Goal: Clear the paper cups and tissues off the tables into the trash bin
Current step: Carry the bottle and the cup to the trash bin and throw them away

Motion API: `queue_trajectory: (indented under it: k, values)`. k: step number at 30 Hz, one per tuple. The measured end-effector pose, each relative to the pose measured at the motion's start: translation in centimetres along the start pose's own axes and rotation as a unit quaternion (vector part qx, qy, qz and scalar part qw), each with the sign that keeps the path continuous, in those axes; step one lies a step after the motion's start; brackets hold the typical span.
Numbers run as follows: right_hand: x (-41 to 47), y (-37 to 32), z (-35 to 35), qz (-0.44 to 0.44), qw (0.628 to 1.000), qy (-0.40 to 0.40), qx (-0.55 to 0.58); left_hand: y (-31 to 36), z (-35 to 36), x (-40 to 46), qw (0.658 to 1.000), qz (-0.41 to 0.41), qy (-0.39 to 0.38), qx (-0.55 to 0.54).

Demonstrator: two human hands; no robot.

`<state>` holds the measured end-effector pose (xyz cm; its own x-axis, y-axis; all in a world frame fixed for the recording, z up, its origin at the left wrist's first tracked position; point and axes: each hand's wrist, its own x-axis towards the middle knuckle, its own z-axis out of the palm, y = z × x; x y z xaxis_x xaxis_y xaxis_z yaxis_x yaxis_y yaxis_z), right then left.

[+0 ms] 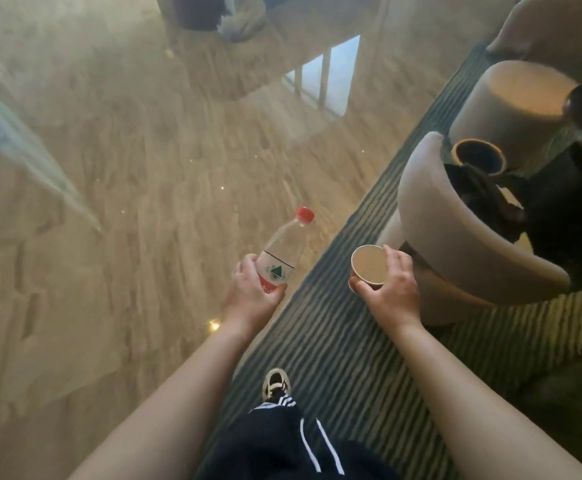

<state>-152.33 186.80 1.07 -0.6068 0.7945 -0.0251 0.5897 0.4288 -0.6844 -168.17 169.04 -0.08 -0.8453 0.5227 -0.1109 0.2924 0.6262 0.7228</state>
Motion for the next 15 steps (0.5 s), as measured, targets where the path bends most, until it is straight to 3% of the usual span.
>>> queue_trajectory:
  k: [7, 15]
  values:
    - [14.4, -1.5, 0.6, 0.055, 0.998, 0.033, 0.009, 6.2, 2.3, 16.8, 0.998, 0.032, -0.044, -0.029]
    - [35.1, 3.3, -0.4, 0.092, 0.991, 0.094, 0.008, 14.7, 10.6, 36.9, 0.991, 0.100, -0.082, -0.017]
